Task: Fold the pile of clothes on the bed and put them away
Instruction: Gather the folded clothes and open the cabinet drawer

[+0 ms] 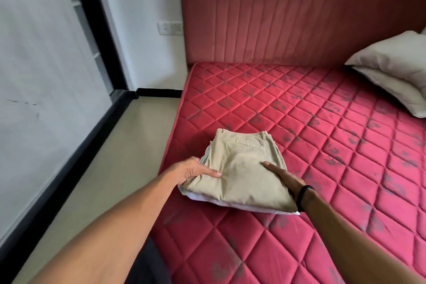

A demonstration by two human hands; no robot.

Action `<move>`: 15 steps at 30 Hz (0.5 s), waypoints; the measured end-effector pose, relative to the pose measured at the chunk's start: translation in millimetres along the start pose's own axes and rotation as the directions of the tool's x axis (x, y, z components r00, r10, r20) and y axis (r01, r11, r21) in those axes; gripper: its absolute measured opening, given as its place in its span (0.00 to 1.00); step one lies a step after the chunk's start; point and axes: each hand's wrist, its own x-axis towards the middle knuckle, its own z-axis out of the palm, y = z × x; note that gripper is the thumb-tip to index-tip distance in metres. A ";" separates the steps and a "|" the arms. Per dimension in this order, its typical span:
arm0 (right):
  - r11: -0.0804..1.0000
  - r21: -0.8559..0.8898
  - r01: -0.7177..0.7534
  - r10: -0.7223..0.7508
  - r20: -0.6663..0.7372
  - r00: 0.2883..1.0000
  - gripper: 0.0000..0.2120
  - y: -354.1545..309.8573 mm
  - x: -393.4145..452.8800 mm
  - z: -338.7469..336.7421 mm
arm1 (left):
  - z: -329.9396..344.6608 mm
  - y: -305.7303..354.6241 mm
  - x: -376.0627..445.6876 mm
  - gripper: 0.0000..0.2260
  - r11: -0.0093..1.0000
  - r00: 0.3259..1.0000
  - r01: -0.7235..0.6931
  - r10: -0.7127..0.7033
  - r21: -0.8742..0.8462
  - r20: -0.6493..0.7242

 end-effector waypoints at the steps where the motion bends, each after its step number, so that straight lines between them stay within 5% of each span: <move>1: 1.000 -0.015 0.021 -0.020 0.037 0.999 0.41 -4.1 -2.0 15.4 | -12.7 -10.1 -11.2 0.34 1.000 1.000 0.016 -0.016 -0.004 -0.014; 8: 0.964 -0.216 0.155 -0.085 0.306 0.948 0.45 -41.4 -45.8 164.6 | -113.5 -105.1 -133.9 0.32 0.981 0.966 0.117 -0.149 -0.153 -0.211; 12: 0.917 -0.262 0.299 -0.133 0.506 0.852 0.38 -55.9 -88.8 276.2 | -153.1 -176.1 -234.4 0.20 0.950 0.888 0.113 -0.228 -0.290 -0.401; 15: 0.874 -0.308 0.375 -0.108 0.631 0.769 0.46 -54.5 -130.9 360.0 | -174.7 -240.0 -312.2 0.38 0.930 0.807 0.125 -0.298 -0.346 -0.510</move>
